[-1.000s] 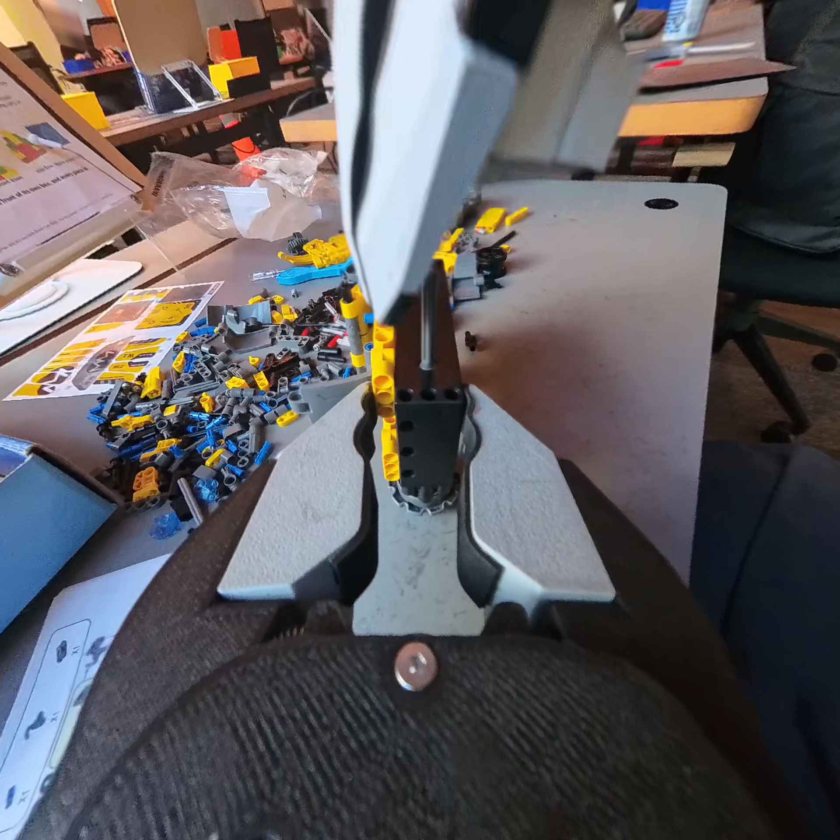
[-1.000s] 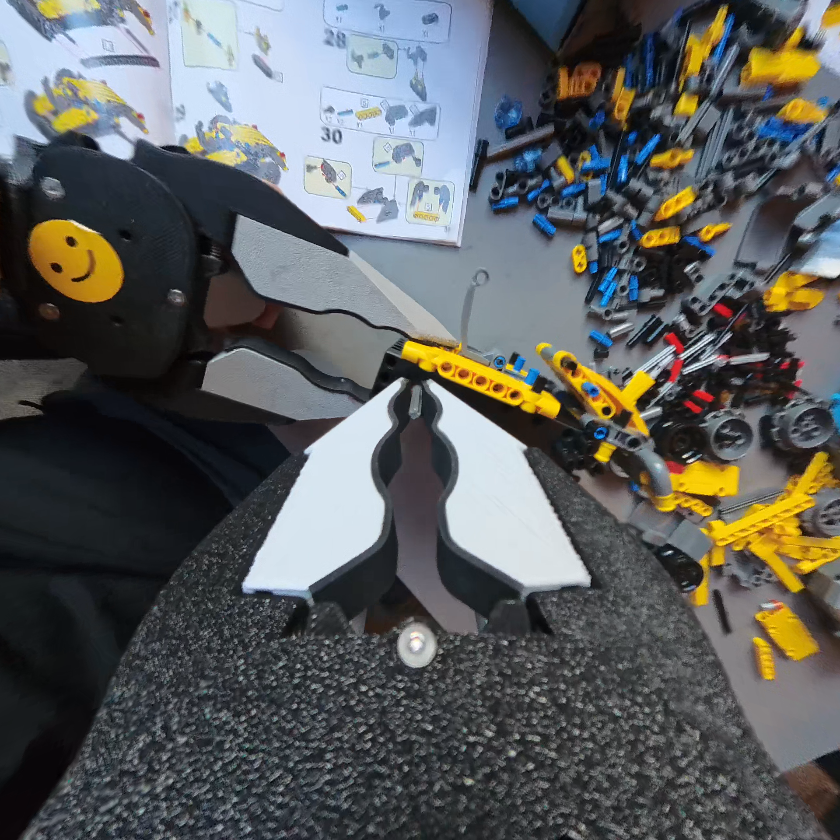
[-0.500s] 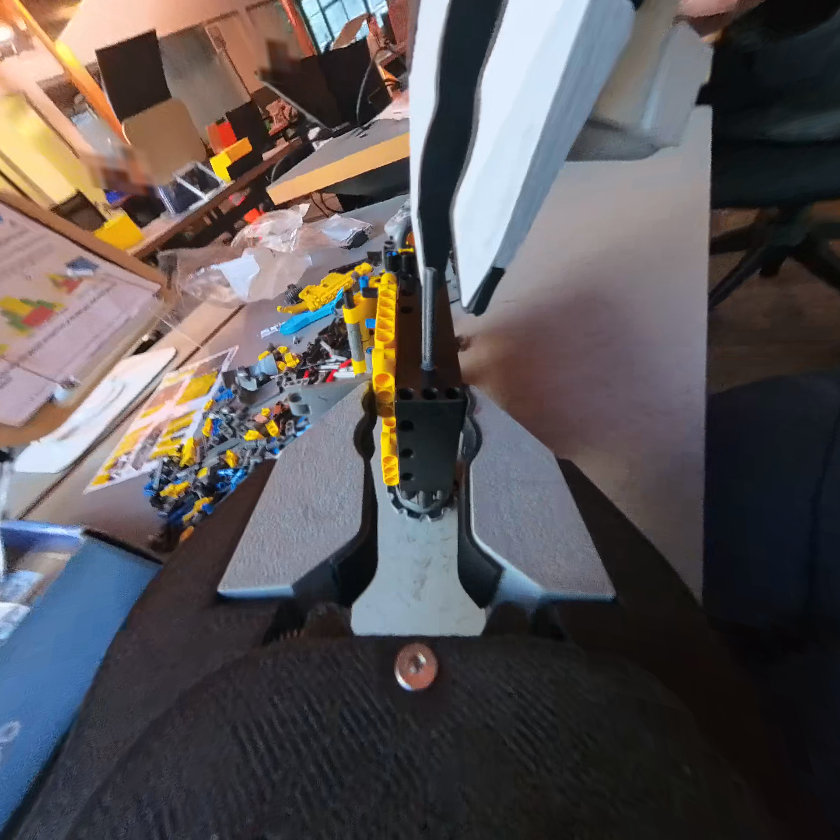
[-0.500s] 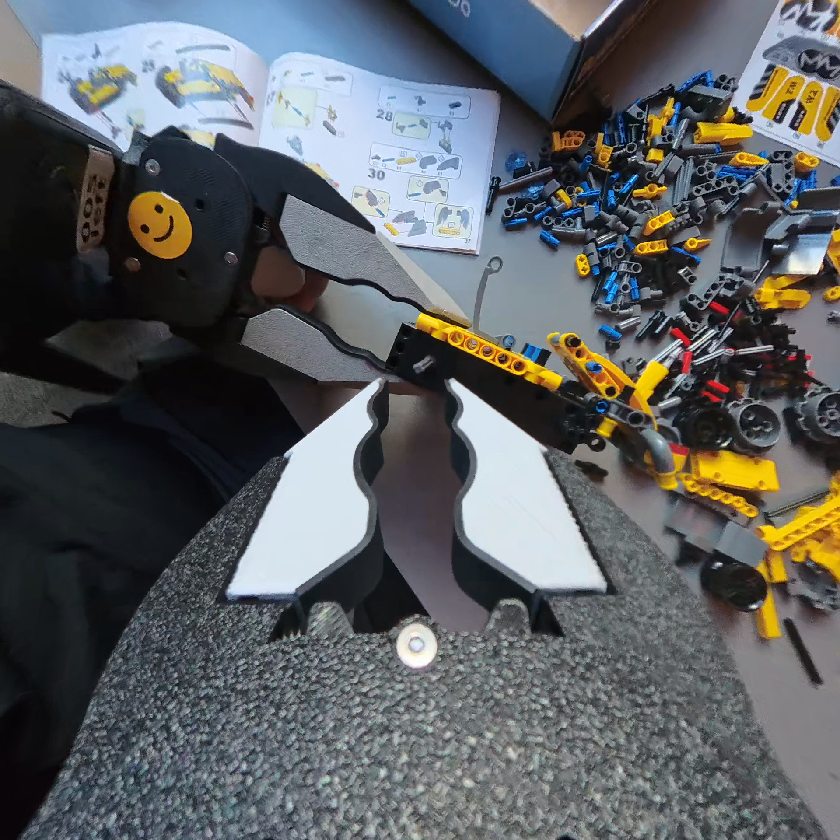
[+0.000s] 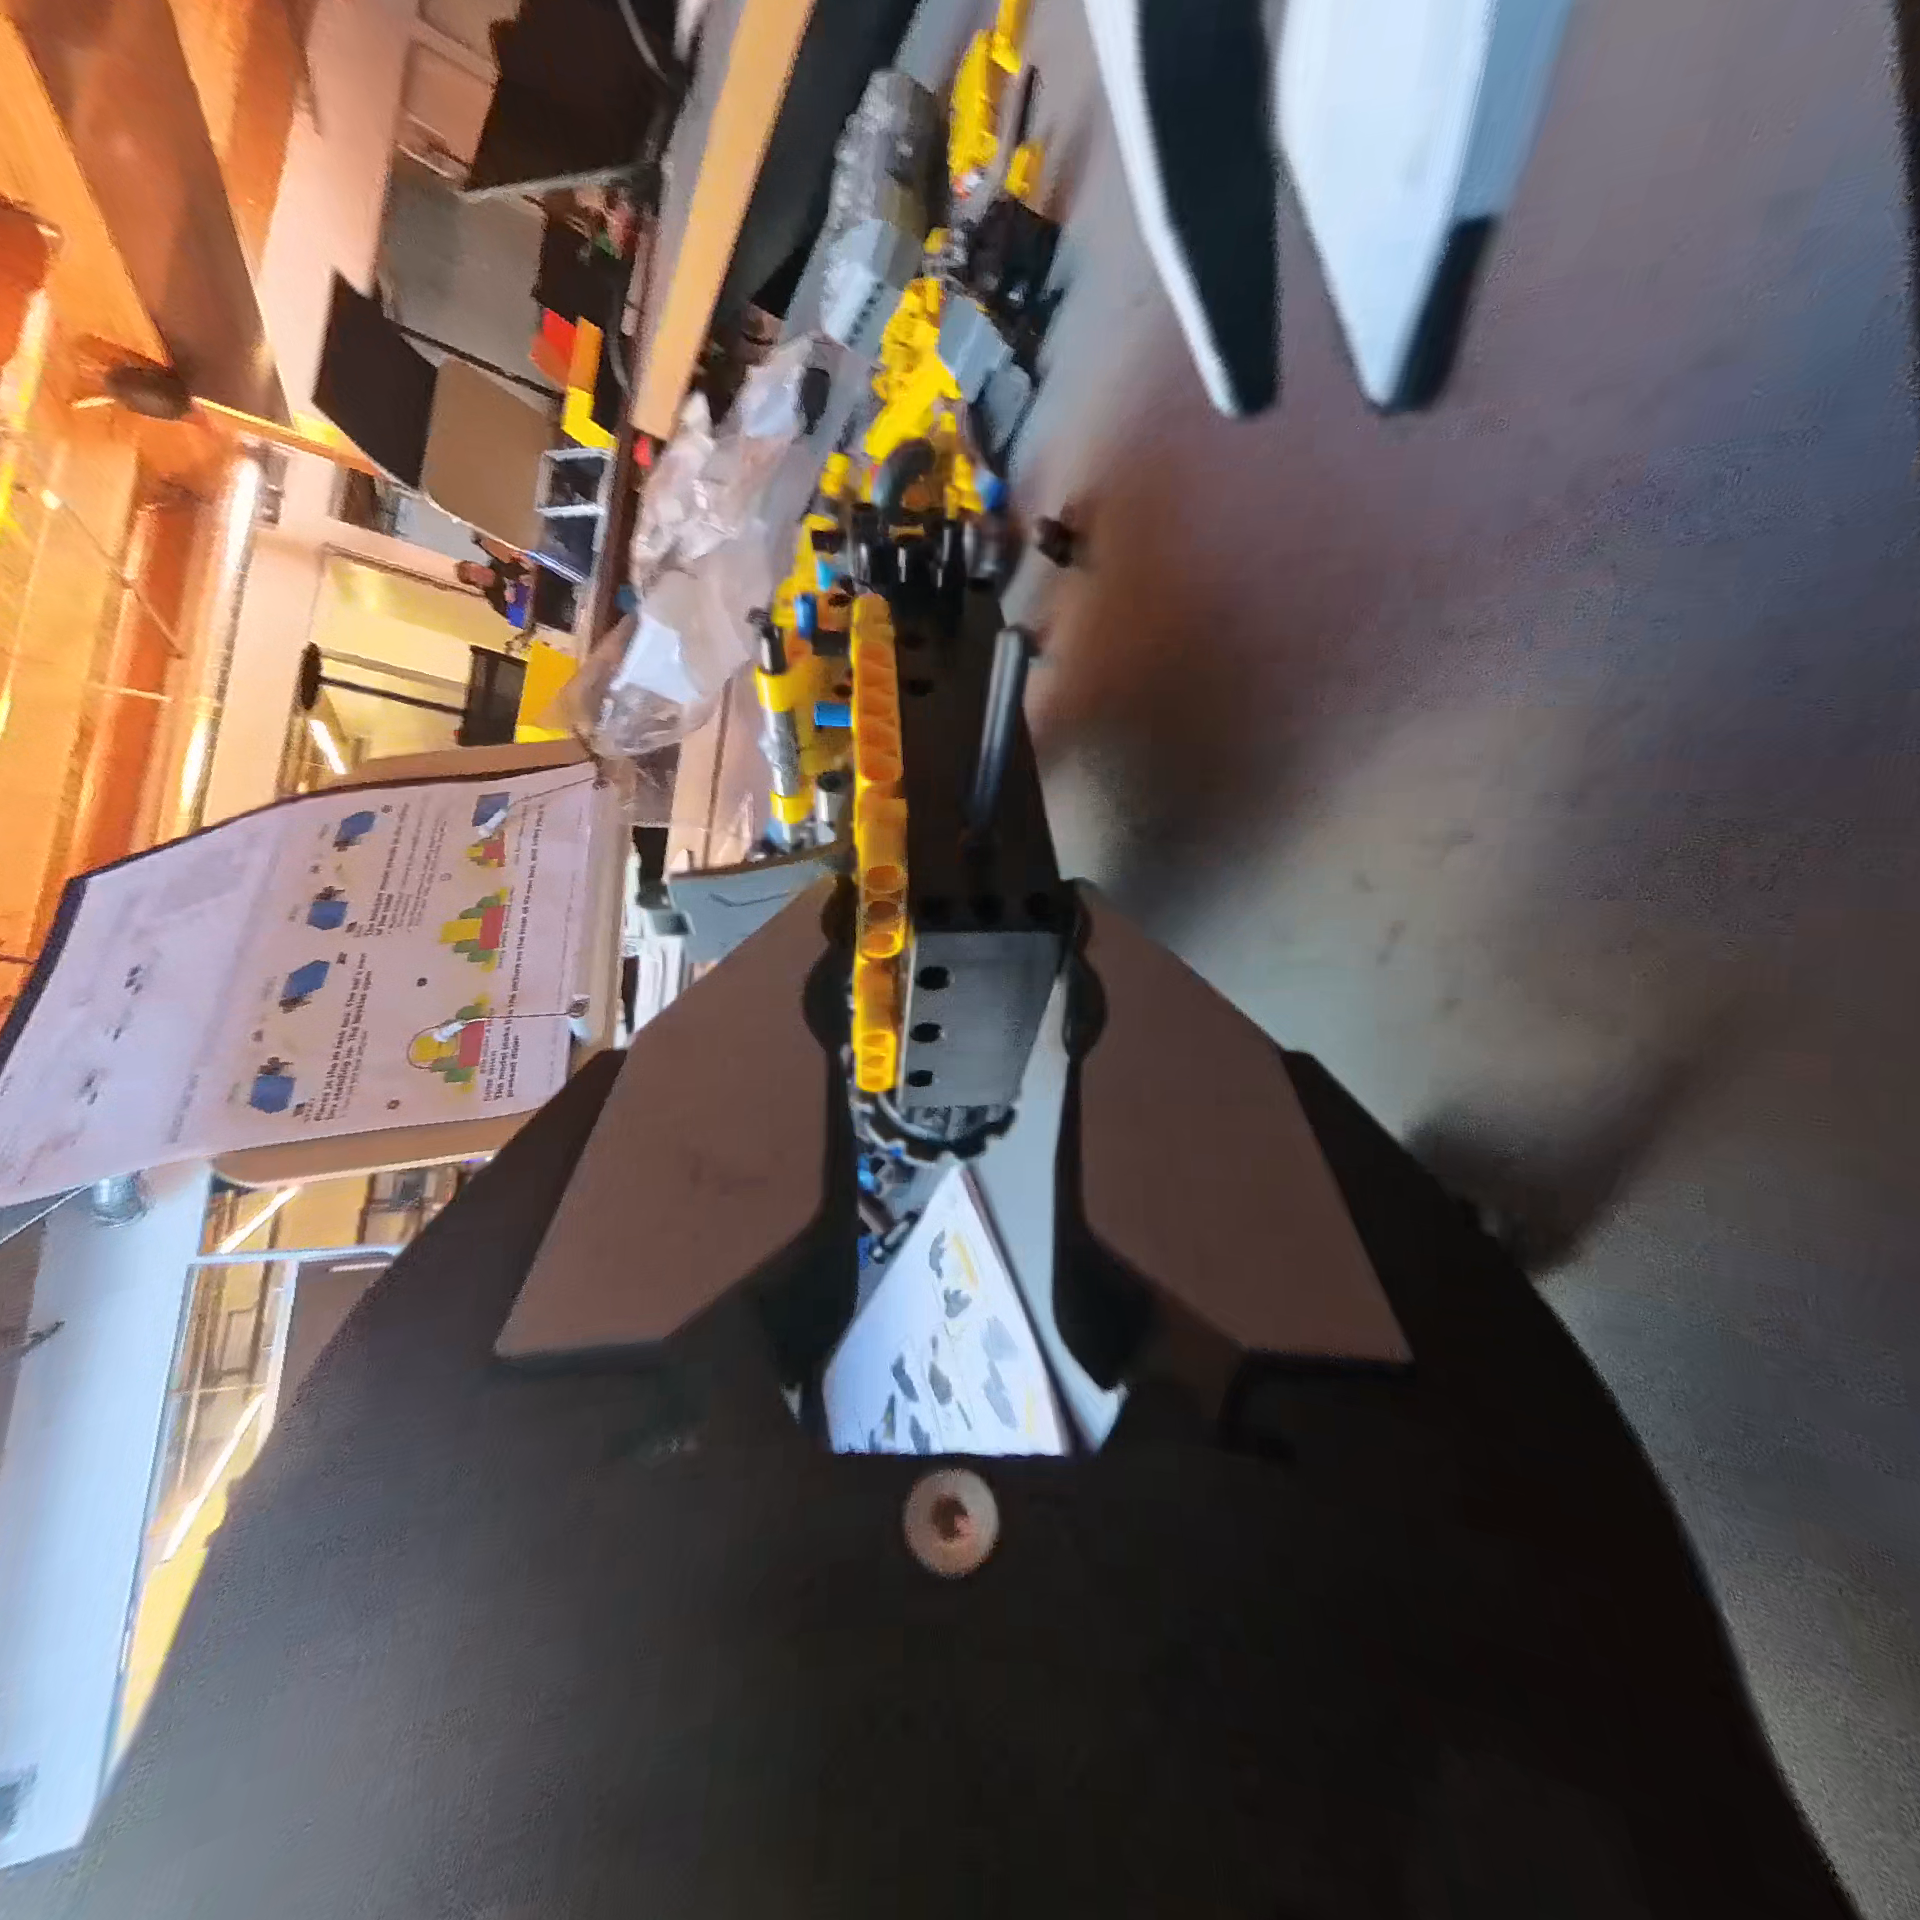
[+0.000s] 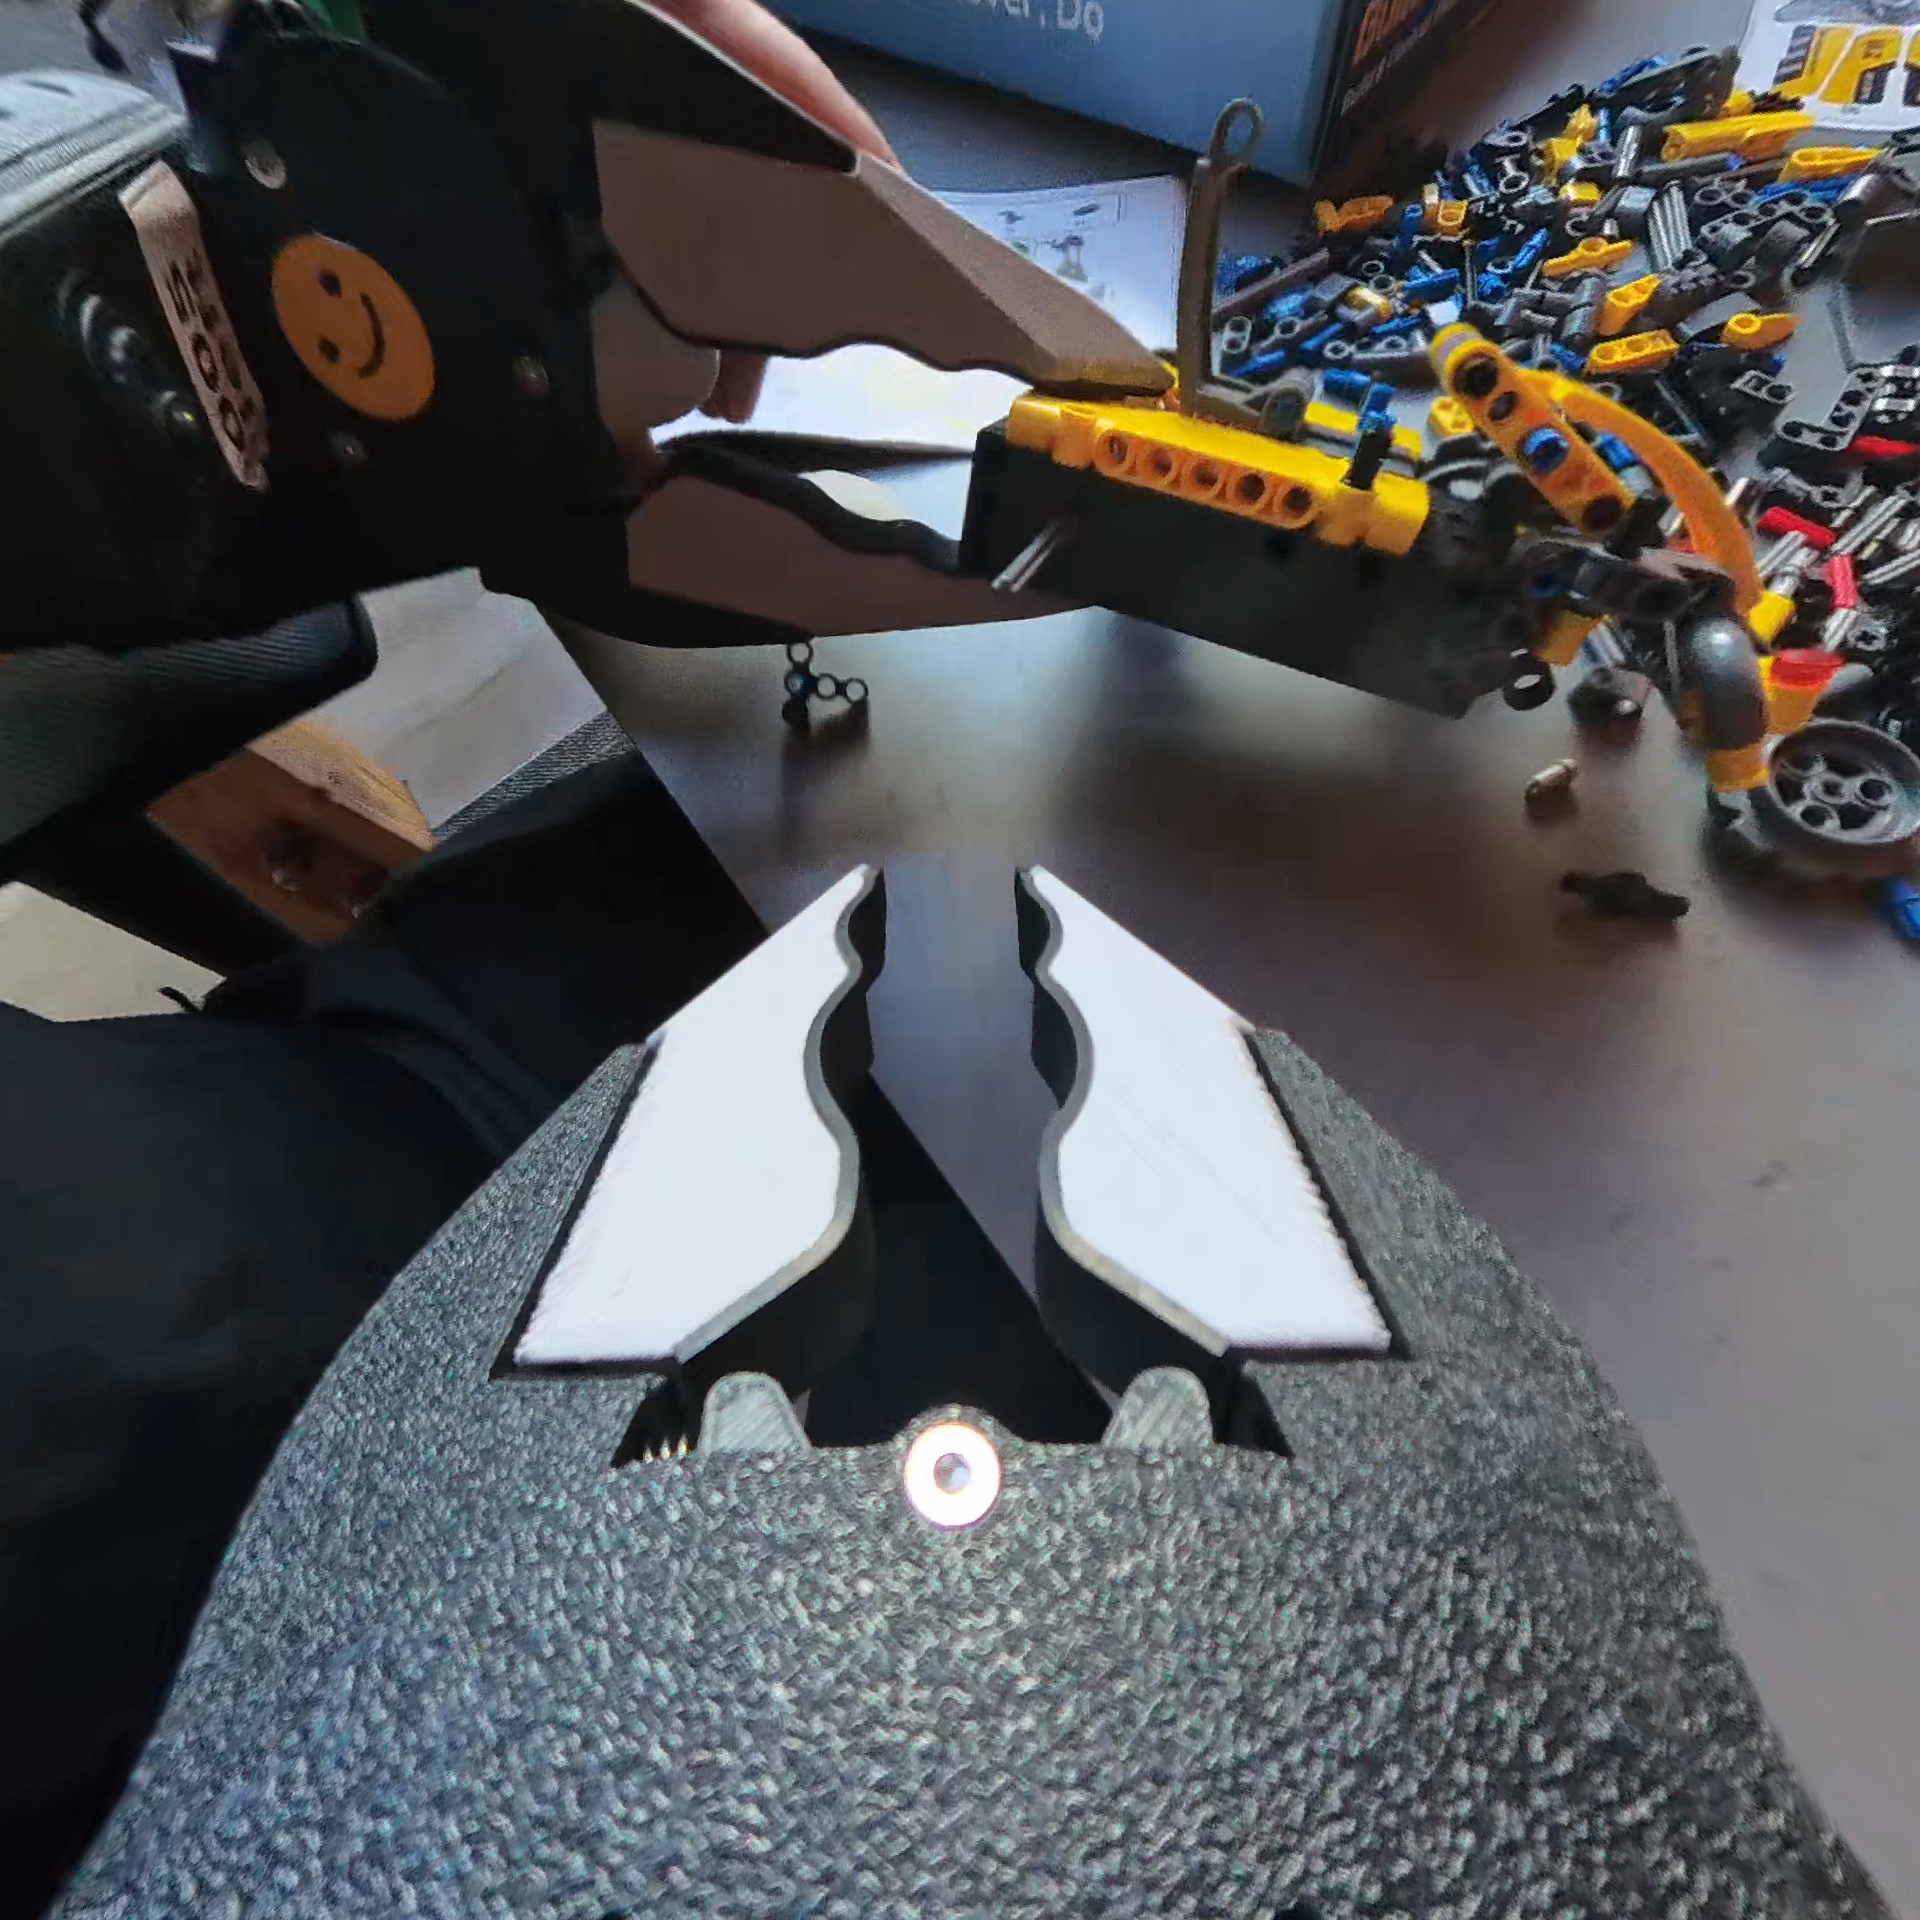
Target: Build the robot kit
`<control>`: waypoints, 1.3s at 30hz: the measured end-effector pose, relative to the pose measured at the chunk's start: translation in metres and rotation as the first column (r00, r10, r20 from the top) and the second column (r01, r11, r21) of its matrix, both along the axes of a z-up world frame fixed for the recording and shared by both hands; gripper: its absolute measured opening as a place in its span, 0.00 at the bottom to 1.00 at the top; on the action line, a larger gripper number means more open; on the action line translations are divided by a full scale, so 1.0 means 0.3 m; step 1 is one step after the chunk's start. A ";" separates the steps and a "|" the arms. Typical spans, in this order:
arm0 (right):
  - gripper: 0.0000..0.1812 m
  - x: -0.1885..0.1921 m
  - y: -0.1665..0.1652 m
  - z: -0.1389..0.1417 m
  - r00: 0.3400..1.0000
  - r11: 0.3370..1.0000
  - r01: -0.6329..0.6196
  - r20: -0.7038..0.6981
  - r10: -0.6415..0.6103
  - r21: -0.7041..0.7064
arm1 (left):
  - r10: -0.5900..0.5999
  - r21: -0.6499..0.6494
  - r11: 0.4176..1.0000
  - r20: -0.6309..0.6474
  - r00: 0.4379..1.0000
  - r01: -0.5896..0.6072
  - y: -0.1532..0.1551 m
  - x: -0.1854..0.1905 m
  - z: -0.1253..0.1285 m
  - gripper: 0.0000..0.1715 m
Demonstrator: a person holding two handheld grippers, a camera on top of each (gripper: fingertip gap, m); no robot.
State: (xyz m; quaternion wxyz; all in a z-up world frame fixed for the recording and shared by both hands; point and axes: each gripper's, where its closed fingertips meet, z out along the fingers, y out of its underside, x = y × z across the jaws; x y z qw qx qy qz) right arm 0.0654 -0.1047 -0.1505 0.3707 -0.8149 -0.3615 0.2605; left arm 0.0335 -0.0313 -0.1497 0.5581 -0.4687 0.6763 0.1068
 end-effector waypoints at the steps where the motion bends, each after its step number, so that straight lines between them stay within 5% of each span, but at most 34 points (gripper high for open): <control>1: 0.14 0.014 -0.001 -0.002 1.000 1.000 0.010 -0.006 -0.010 0.008 | 0.009 -0.014 1.000 -0.034 0.999 -0.009 -0.006 0.002 -0.024 0.23; 4: 0.15 0.051 0.000 -0.009 0.997 0.999 0.029 -0.072 -0.031 -0.018 | 0.038 -0.077 0.996 -0.089 0.995 -0.045 -0.025 0.011 -0.081 0.32; 7: 0.16 0.084 0.019 -0.039 0.994 0.998 0.045 -0.096 -0.048 -0.038 | 0.040 -0.288 0.957 0.011 0.999 -0.035 -0.076 0.041 -0.062 0.44; 9: 0.16 0.104 0.037 -0.059 0.994 0.998 0.058 -0.089 -0.060 -0.027 | 0.064 -0.324 0.945 0.058 0.996 -0.042 -0.074 0.046 -0.015 0.44; 14: 0.16 0.112 0.077 -0.100 0.991 0.997 0.079 -0.110 -0.081 -0.020 | 0.127 -0.273 0.955 0.037 0.991 -0.112 -0.014 0.020 -0.026 0.33; 18: 0.15 0.110 0.084 -0.089 0.990 0.996 0.086 -0.118 -0.083 0.025 | 0.185 -0.332 0.934 0.144 0.972 -0.129 -0.028 -0.062 0.072 0.32; 20: 0.15 0.124 0.077 -0.083 0.989 0.996 0.086 -0.122 -0.081 0.039 | 0.208 -0.452 0.886 0.186 0.960 -0.105 -0.079 -0.110 0.103 0.31; 24: 0.15 0.153 0.067 -0.077 0.986 0.995 0.089 -0.144 -0.083 0.039 | 0.189 -0.719 0.695 0.173 0.967 -0.007 -0.224 -0.155 0.040 0.28; 27: 0.15 0.147 0.058 -0.065 0.984 0.997 0.071 -0.167 -0.063 0.044 | 0.123 -0.782 0.620 0.178 0.976 0.064 -0.270 -0.162 -0.020 0.24; 39: 0.15 0.045 -0.011 -0.092 0.983 0.999 -0.033 -0.178 0.038 0.028 | -0.082 -0.792 0.597 0.095 0.992 0.125 -0.281 -0.168 -0.148 0.16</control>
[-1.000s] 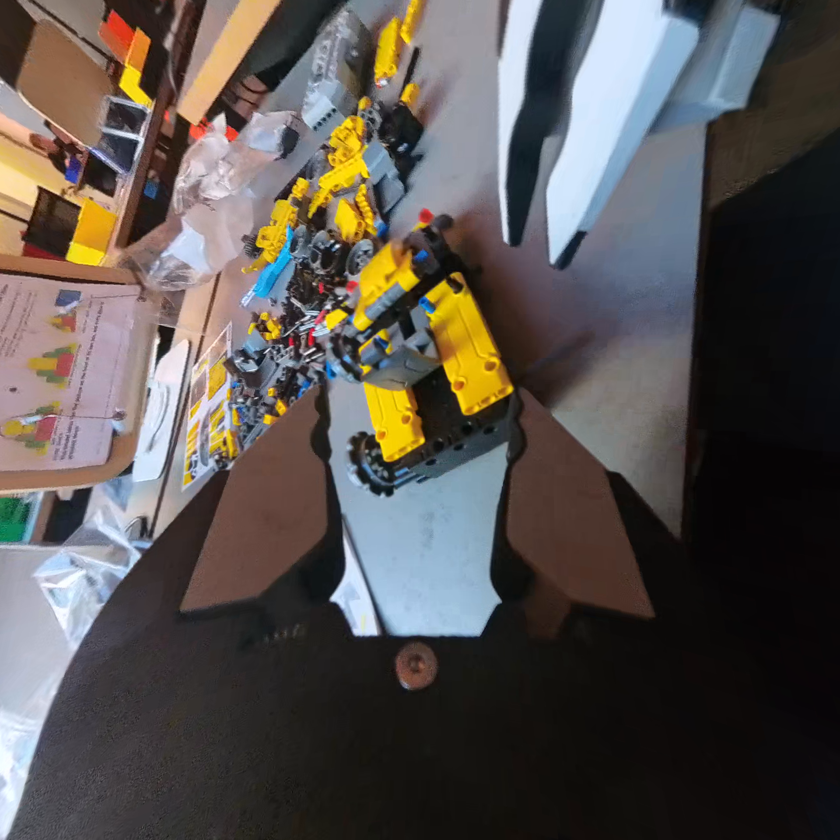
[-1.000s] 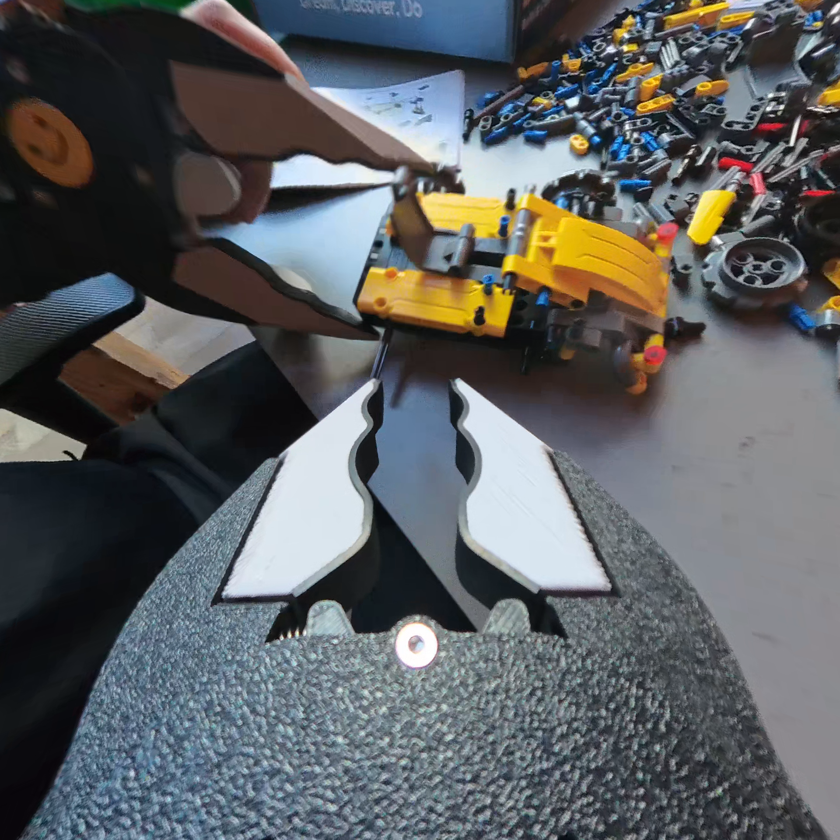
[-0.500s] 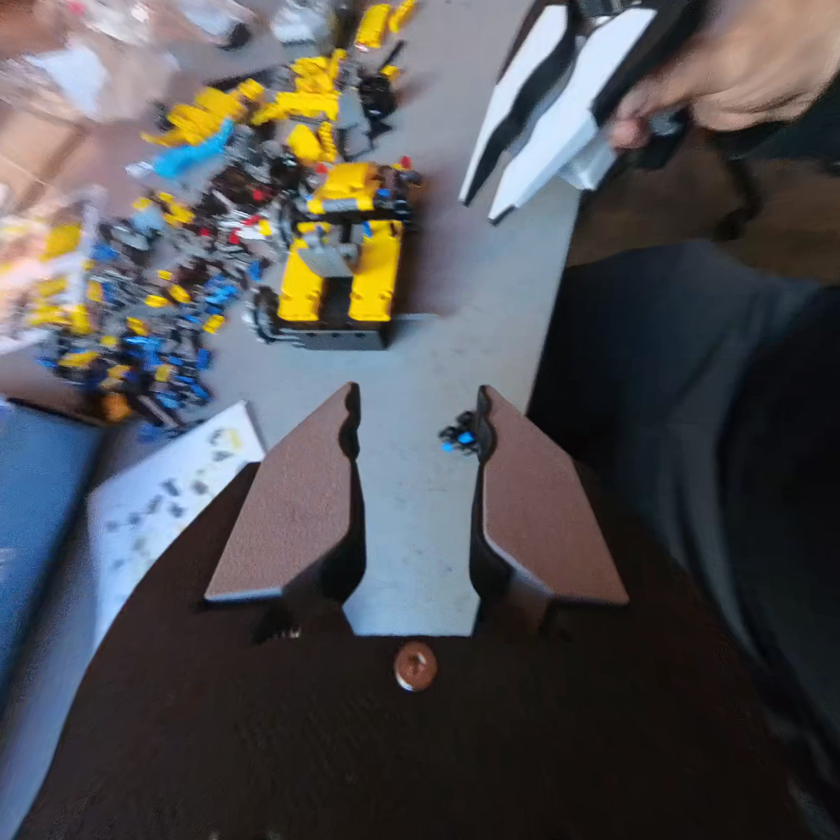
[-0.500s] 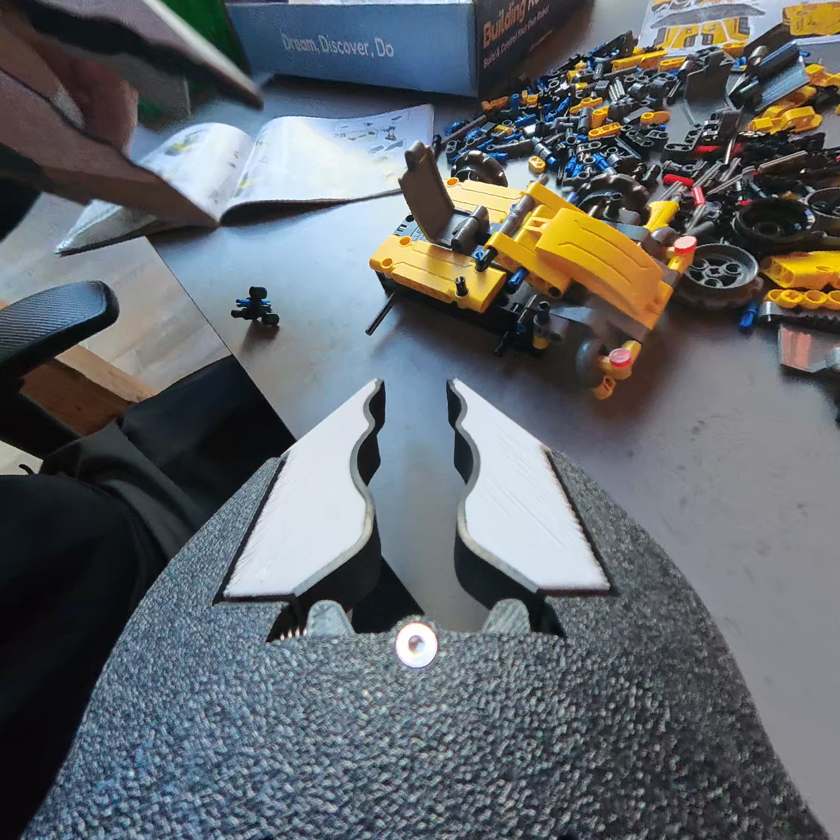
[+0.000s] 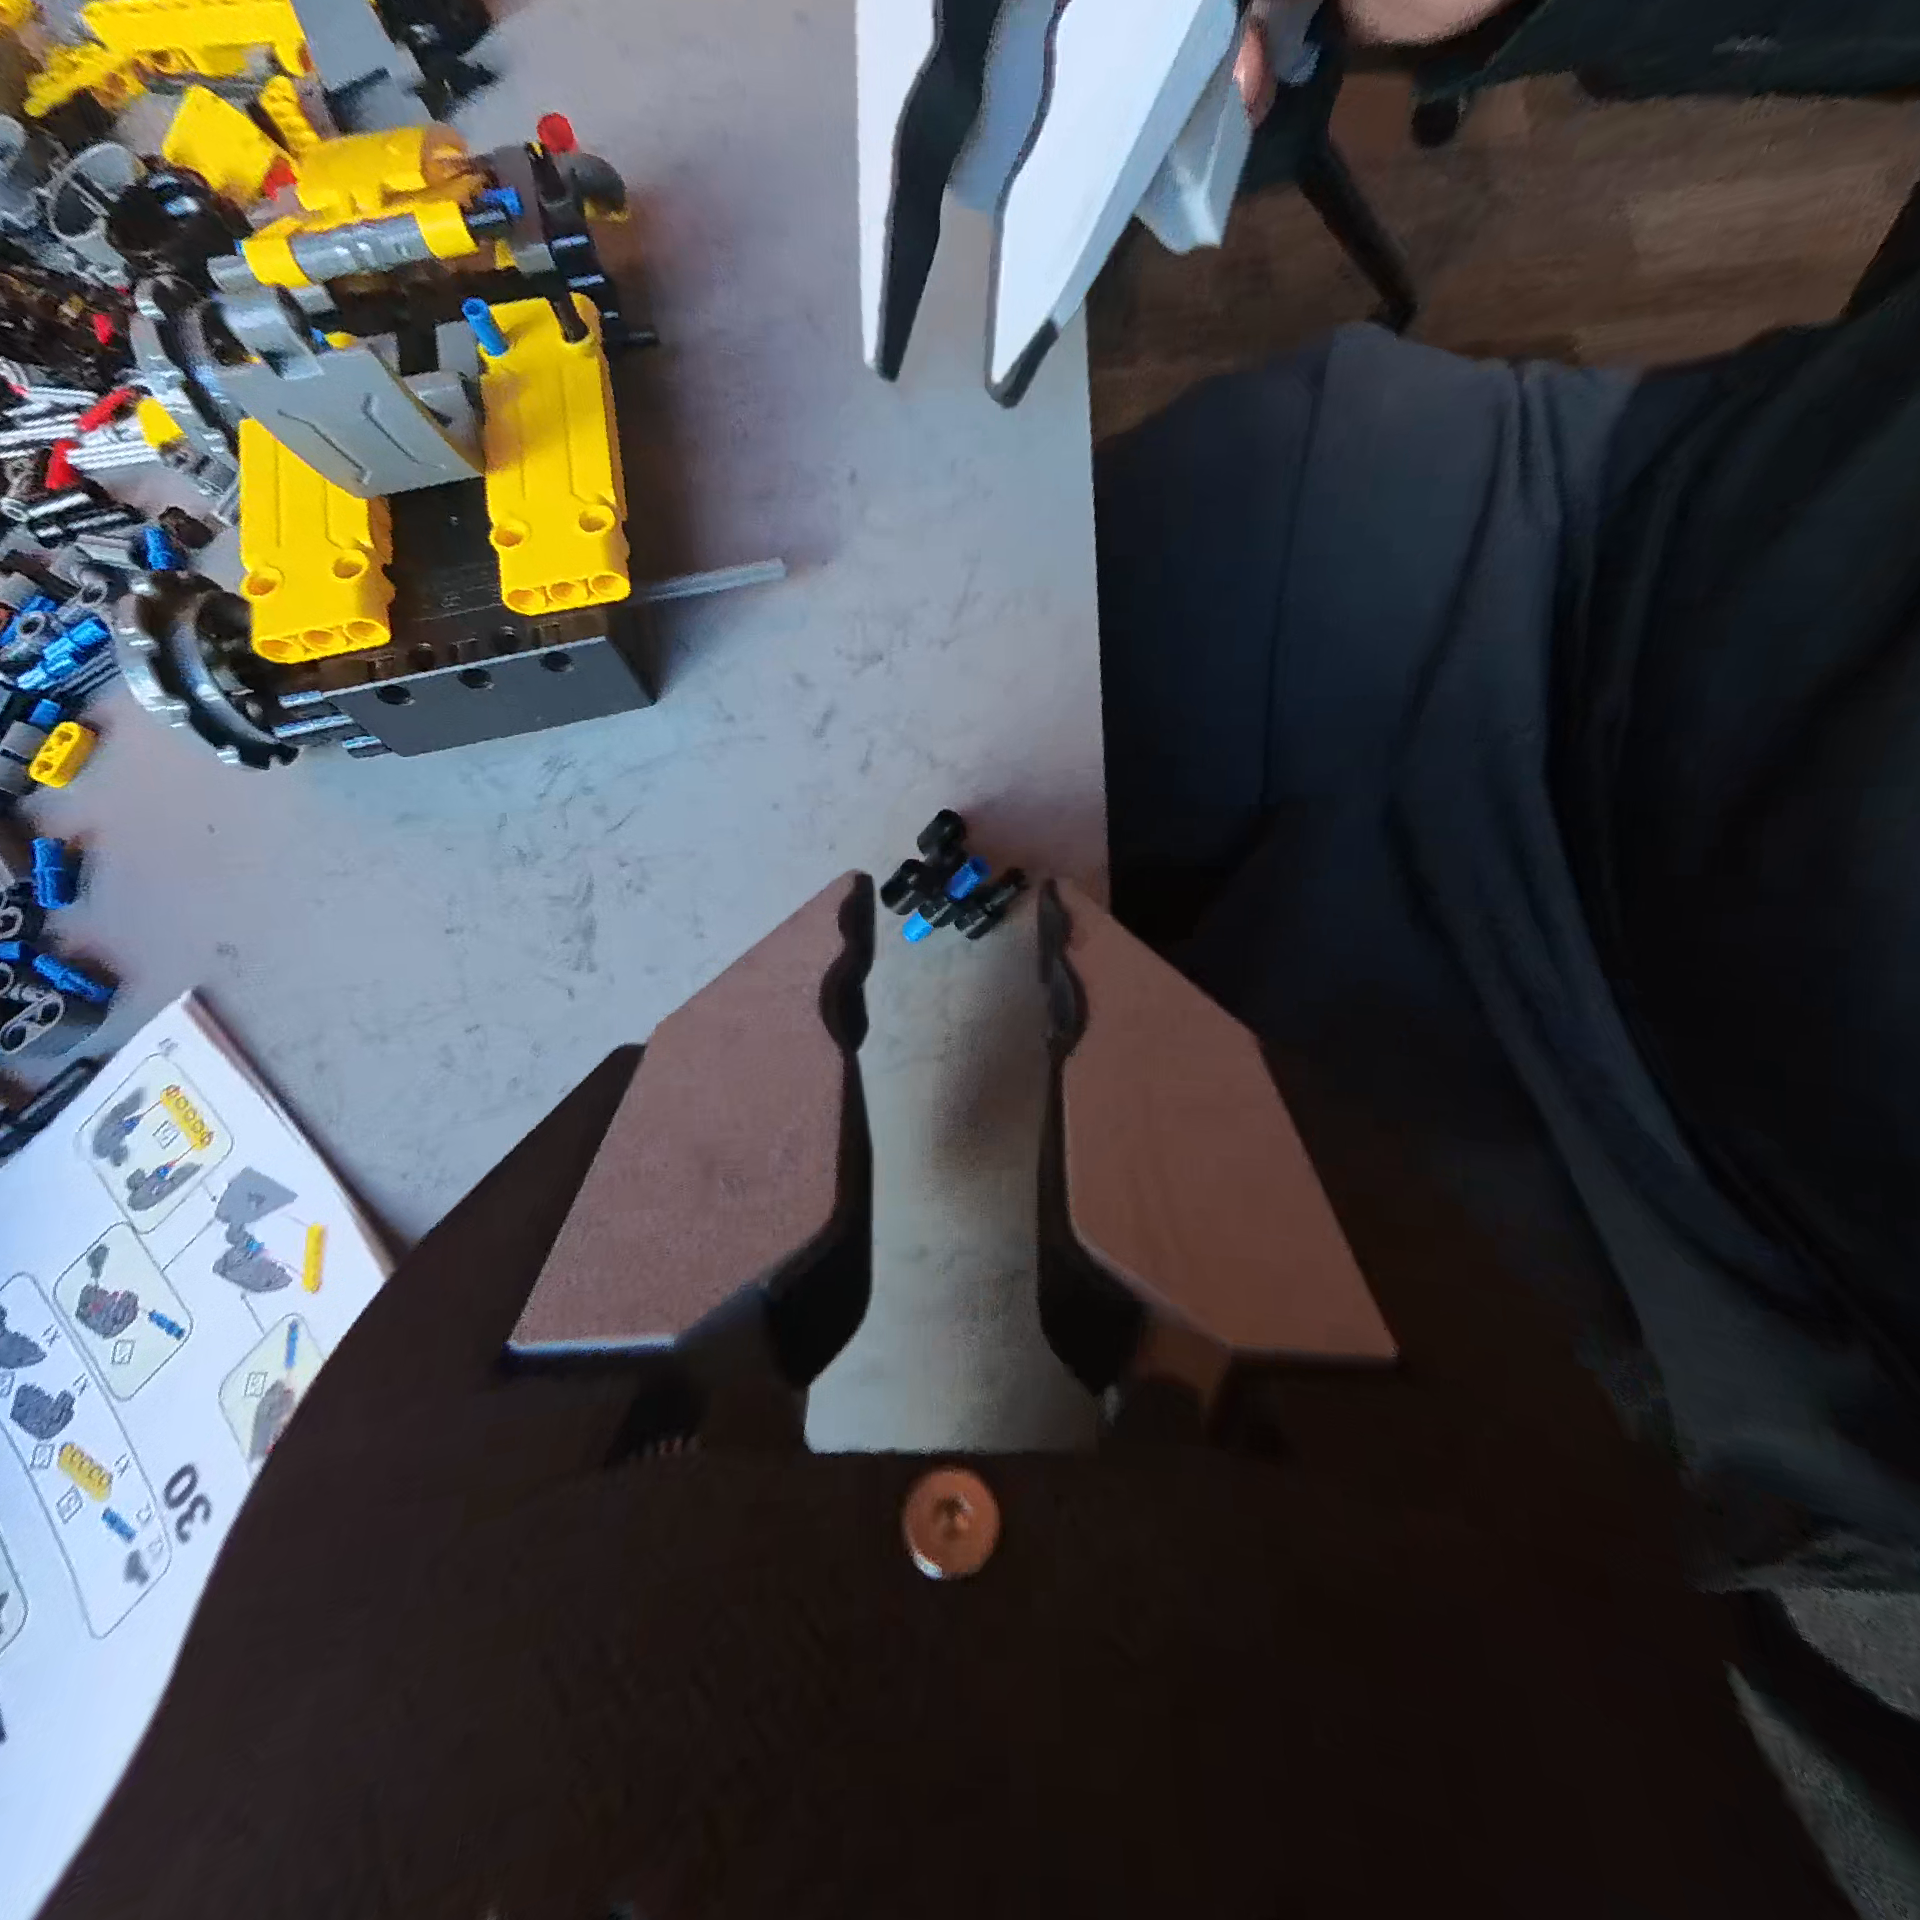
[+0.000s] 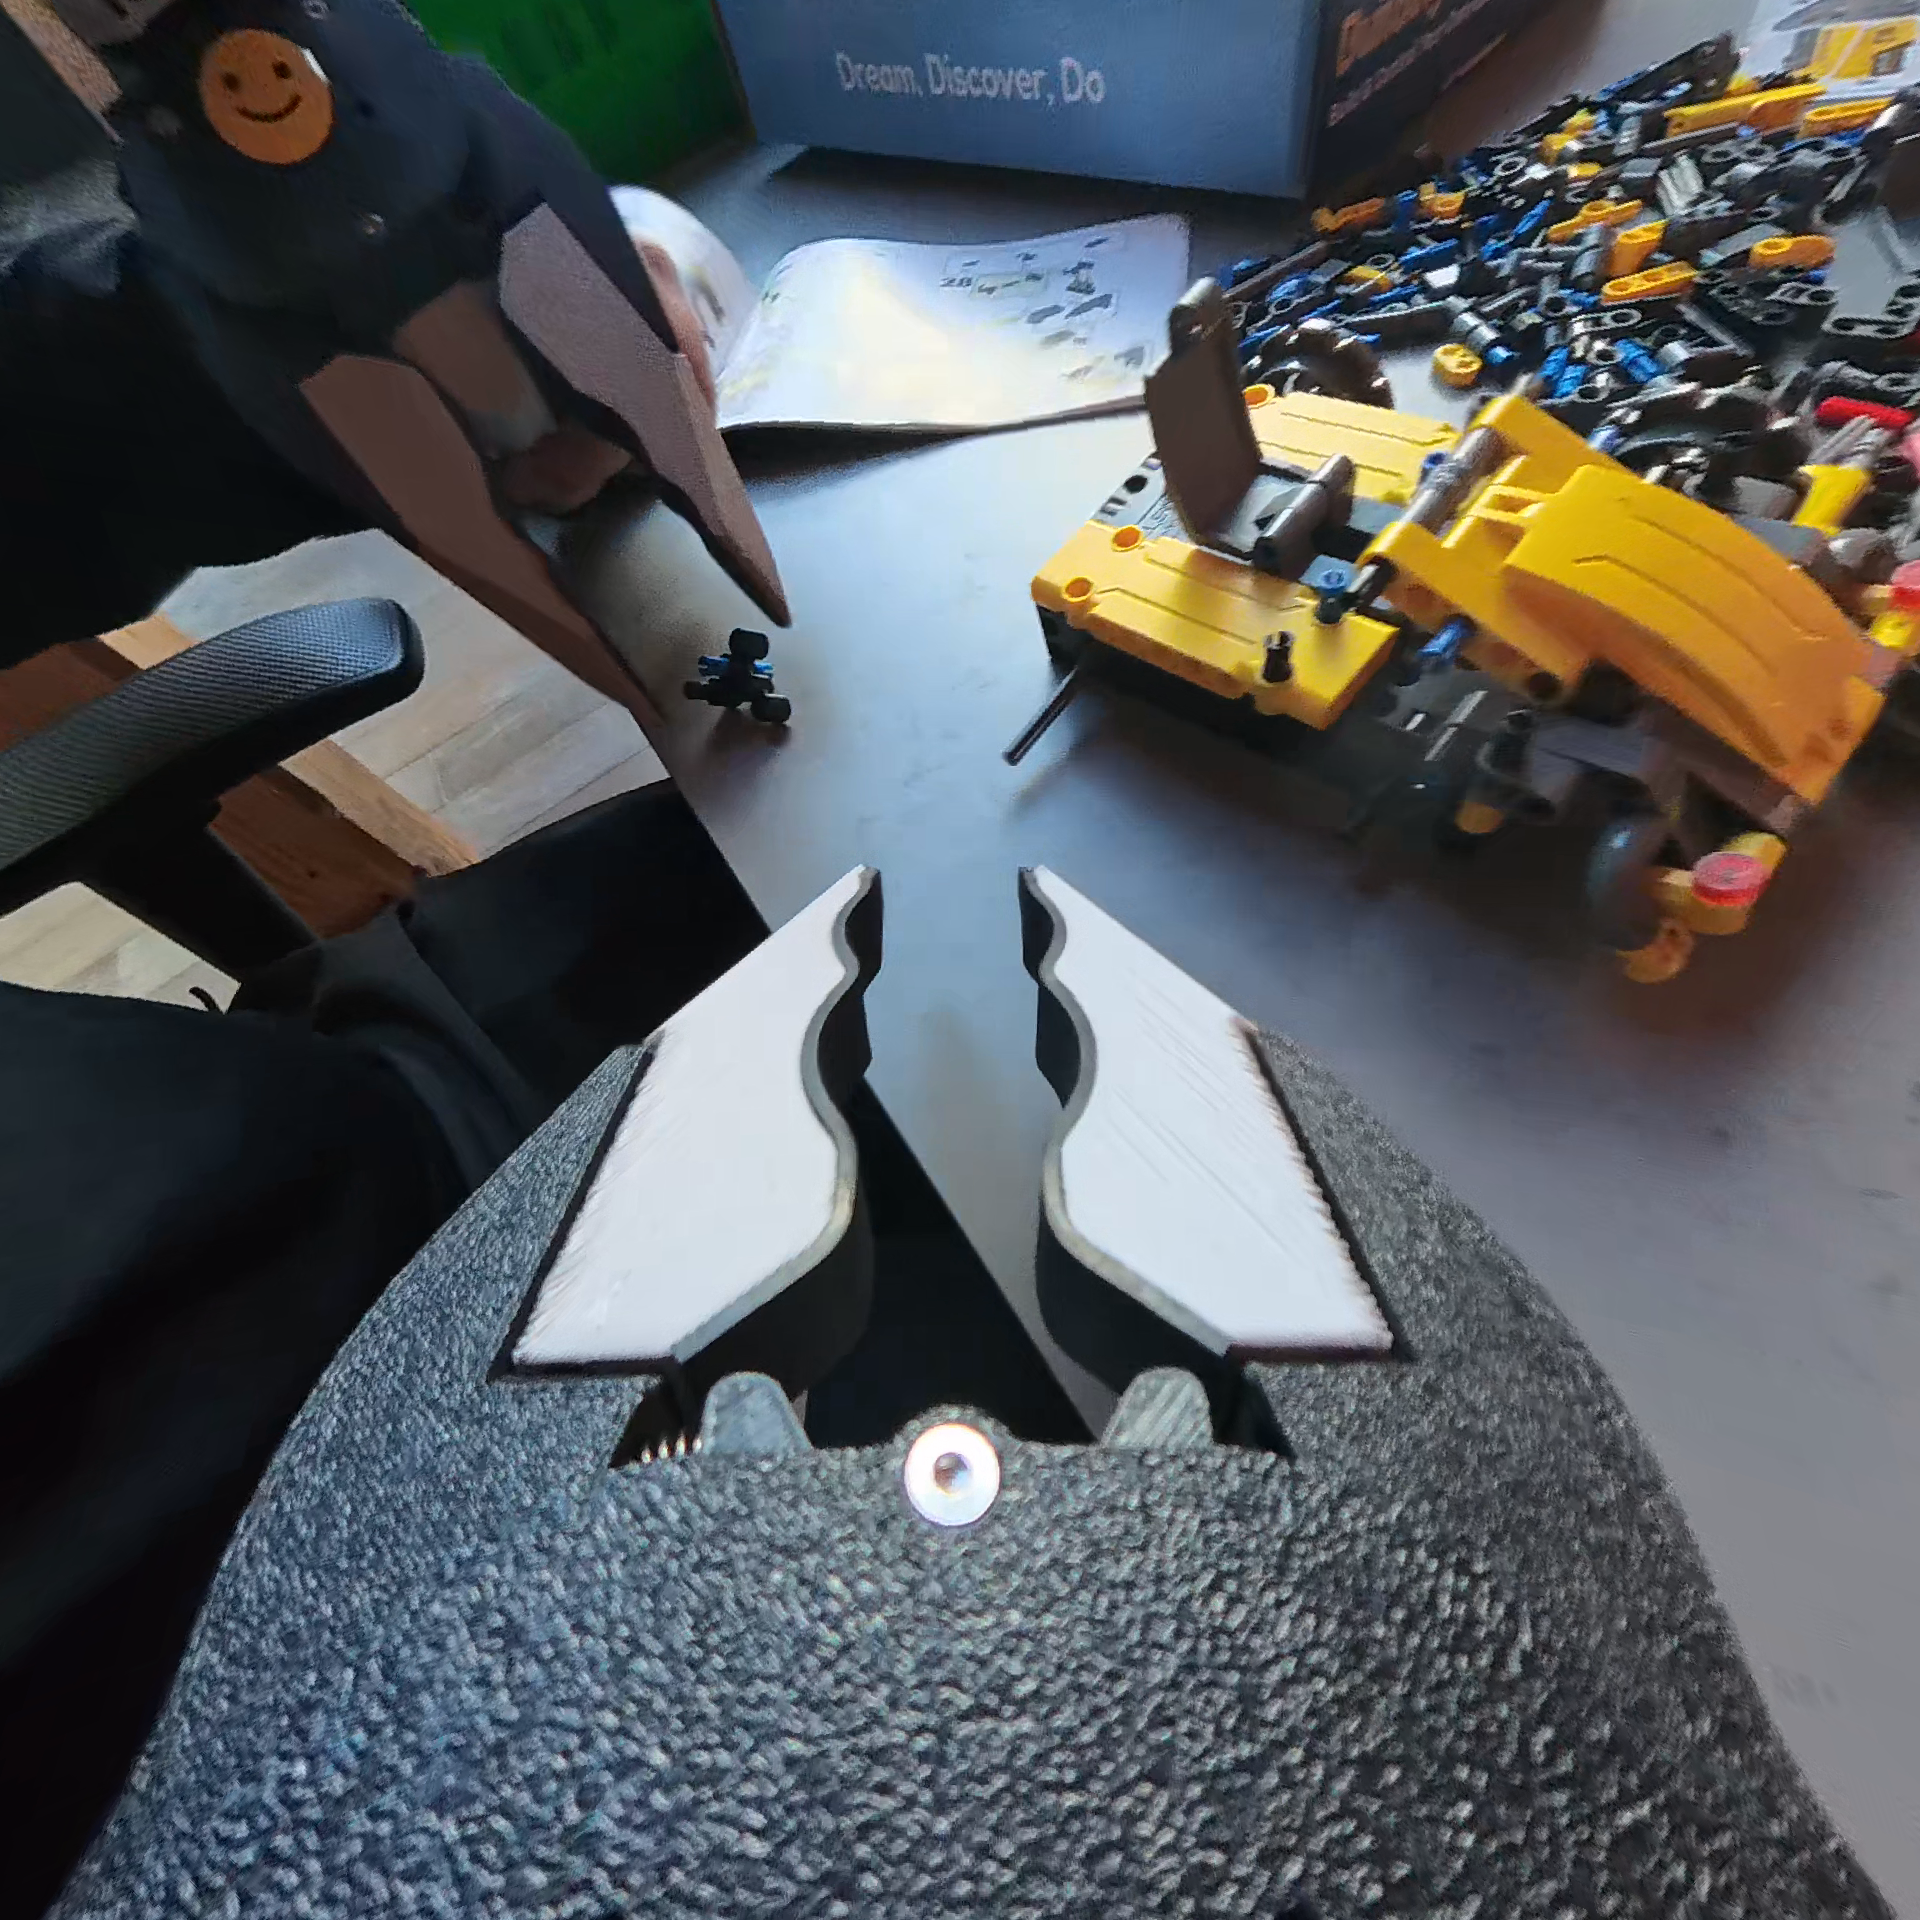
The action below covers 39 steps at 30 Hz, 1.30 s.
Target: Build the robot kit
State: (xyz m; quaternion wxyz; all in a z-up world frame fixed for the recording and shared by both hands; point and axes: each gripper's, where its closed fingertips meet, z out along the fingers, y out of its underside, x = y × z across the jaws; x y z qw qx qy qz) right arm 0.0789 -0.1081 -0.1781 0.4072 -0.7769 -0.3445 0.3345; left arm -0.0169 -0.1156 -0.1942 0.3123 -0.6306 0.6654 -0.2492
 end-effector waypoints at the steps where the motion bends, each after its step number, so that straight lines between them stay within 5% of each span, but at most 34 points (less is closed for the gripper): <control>1: 0.15 -0.008 -0.006 -0.002 1.000 1.000 -0.007 -0.002 0.007 -0.003 | -0.006 0.012 1.000 -0.016 1.000 0.007 0.003 -0.001 -0.010 0.13; 9: 0.15 -0.096 -0.052 -0.009 0.996 0.996 -0.085 -0.014 0.085 -0.015 | 0.090 0.094 0.991 0.026 0.996 -0.092 0.023 0.023 0.004 0.12; 13: 0.15 -0.141 -0.072 -0.006 0.992 0.991 -0.128 0.020 0.128 0.032 | 0.268 -0.075 0.963 0.175 0.947 -0.259 0.037 0.064 0.076 0.12; 15: 0.16 -0.153 -0.067 0.014 0.992 0.988 -0.116 0.052 0.111 0.103 | 0.422 -0.368 0.876 0.271 0.865 -0.312 0.030 0.100 0.121 0.12; 16: 0.16 -0.154 -0.057 0.029 0.994 0.985 -0.090 0.068 0.081 0.150 | 0.501 -0.550 0.786 0.300 0.811 -0.282 0.018 0.120 0.142 0.12; 18: 0.19 -0.155 -0.041 0.074 0.997 0.971 -0.028 0.074 0.011 0.239 | 0.632 -0.855 0.513 0.315 0.708 -0.077 -0.011 0.155 0.194 0.12; 20: 0.20 -0.157 -0.037 0.124 0.998 0.953 0.028 0.046 -0.043 0.302 | 0.718 -0.952 0.271 0.296 0.630 0.139 -0.018 0.167 0.225 0.12; 21: 0.22 -0.161 -0.042 0.144 0.998 0.948 0.046 0.026 -0.058 0.316 | 0.740 -0.952 0.220 0.304 0.599 0.212 -0.016 0.166 0.246 0.12; 32: 0.15 -0.138 -0.046 0.220 0.986 0.899 0.164 -0.031 -0.166 0.407 | 0.811 -0.922 0.030 0.248 0.530 0.385 -0.053 0.226 0.273 0.12; 39: 0.15 -0.130 -0.041 0.188 0.980 0.911 0.198 -0.039 -0.197 0.361 | 0.822 -0.911 0.000 0.236 0.519 0.413 -0.068 0.251 0.271 0.12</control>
